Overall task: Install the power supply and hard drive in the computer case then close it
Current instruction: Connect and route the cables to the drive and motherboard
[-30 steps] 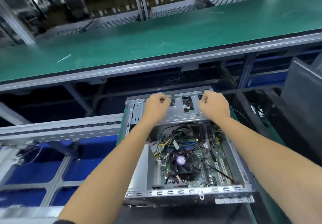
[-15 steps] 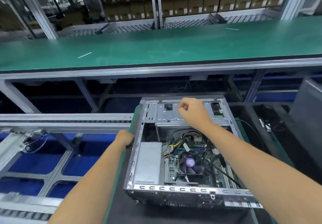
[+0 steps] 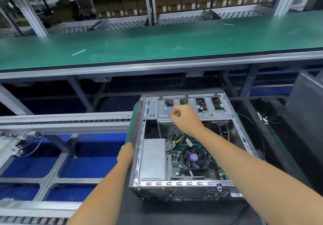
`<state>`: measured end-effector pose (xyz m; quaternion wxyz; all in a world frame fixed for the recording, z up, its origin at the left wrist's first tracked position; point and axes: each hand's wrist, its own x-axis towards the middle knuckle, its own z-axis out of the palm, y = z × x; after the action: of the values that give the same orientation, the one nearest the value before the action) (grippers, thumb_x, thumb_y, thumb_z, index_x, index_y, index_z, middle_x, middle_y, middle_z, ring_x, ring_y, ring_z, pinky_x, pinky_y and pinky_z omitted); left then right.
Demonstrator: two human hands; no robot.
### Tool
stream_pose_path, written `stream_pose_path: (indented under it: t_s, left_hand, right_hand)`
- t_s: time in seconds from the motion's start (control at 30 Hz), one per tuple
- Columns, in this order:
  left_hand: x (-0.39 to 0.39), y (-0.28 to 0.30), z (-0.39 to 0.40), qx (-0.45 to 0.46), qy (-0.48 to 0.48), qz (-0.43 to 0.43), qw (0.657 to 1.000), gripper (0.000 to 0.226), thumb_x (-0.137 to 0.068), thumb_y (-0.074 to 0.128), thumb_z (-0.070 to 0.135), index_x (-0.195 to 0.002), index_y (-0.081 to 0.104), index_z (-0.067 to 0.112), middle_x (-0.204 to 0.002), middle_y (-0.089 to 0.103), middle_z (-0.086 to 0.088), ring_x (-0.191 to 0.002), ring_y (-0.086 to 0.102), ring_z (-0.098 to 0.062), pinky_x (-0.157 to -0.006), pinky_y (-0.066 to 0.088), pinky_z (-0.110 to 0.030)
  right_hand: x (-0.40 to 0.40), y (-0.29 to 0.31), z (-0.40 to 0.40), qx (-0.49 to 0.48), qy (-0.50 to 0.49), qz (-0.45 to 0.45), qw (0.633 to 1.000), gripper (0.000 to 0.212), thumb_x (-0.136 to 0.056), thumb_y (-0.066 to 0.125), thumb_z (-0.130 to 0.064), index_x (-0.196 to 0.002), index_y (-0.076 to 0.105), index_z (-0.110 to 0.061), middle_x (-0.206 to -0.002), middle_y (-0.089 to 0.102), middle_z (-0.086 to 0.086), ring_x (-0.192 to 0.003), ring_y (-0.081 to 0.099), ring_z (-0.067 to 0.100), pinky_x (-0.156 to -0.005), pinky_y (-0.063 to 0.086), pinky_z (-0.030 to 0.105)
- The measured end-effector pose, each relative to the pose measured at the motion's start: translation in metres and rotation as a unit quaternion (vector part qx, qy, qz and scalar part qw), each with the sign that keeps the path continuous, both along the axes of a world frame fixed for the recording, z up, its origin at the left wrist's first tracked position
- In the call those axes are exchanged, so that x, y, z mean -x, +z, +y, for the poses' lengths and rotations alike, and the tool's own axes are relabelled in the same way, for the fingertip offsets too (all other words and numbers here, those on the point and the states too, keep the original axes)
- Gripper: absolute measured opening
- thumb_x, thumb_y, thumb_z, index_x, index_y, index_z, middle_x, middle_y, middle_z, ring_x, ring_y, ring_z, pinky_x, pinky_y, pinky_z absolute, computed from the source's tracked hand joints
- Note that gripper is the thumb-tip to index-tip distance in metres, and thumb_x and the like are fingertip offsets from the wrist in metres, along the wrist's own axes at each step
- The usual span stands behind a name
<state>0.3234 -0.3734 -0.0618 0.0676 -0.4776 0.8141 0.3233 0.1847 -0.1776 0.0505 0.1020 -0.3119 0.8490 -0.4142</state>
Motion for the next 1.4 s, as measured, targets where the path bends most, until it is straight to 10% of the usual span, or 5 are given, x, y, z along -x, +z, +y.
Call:
stream_pose_path:
  t_s: [0.2, 0.4, 0.8, 1.2, 1.4]
  left_hand:
    - [0.002, -0.004, 0.000, -0.009, -0.030, -0.018, 0.999, 0.021, -0.096, 0.042, 0.010, -0.108, 0.054, -0.003, -0.106, 0.060, -0.021, -0.084, 0.053, -0.030, -0.077, 0.047, -0.039]
    - [0.013, -0.013, -0.003, -0.094, 0.085, 0.073, 0.989, 0.030, -0.097, 0.034, 0.006, -0.067, 0.036, 0.008, -0.072, 0.038, -0.008, -0.078, 0.035, -0.023, -0.065, 0.028, -0.030]
    - [0.011, -0.013, -0.010, -0.171, 0.040, 0.109, 0.978, 0.017, -0.098, 0.036, 0.014, -0.100, 0.050, 0.004, -0.101, 0.050, -0.019, -0.090, 0.046, -0.028, -0.093, 0.045, -0.045]
    - [-0.016, 0.021, -0.023, -0.082, -0.193, -0.085, 0.974, 0.026, -0.083, 0.060, 0.003, -0.059, 0.055, 0.012, -0.062, 0.057, -0.005, -0.049, 0.056, -0.015, -0.047, 0.050, -0.022]
    - [-0.032, 0.014, -0.004, -0.138, -0.208, -0.111, 0.962, 0.020, -0.090, 0.054, 0.008, -0.096, 0.064, -0.008, -0.096, 0.068, -0.027, -0.053, 0.065, -0.020, -0.050, 0.056, -0.029]
  right_hand:
    - [0.005, -0.003, 0.012, 0.016, -0.036, -0.006, 0.999, 0.015, -0.089, 0.056, -0.007, -0.077, 0.065, -0.010, -0.071, 0.059, 0.002, -0.065, 0.051, 0.015, -0.061, 0.044, 0.028]
    - [0.002, -0.007, 0.018, 0.026, -0.048, -0.016, 0.998, 0.017, -0.090, 0.058, -0.007, -0.075, 0.063, -0.015, -0.068, 0.056, -0.004, -0.062, 0.051, 0.010, -0.059, 0.040, 0.023]
    - [0.004, -0.005, 0.025, 0.028, -0.065, -0.016, 0.997, 0.021, -0.089, 0.056, -0.007, -0.072, 0.060, -0.017, -0.068, 0.057, -0.005, -0.063, 0.050, 0.009, -0.060, 0.043, 0.025]
    - [-0.004, -0.007, -0.004, 0.014, -0.030, -0.025, 0.999, 0.024, -0.090, 0.057, -0.008, -0.070, 0.059, -0.019, -0.064, 0.055, -0.003, -0.059, 0.049, 0.010, -0.056, 0.038, 0.023]
    - [-0.022, -0.009, -0.029, 0.012, 0.003, -0.030, 0.999, 0.018, -0.091, 0.058, -0.008, -0.075, 0.064, -0.013, -0.065, 0.057, -0.001, -0.059, 0.050, 0.012, -0.056, 0.040, 0.024]
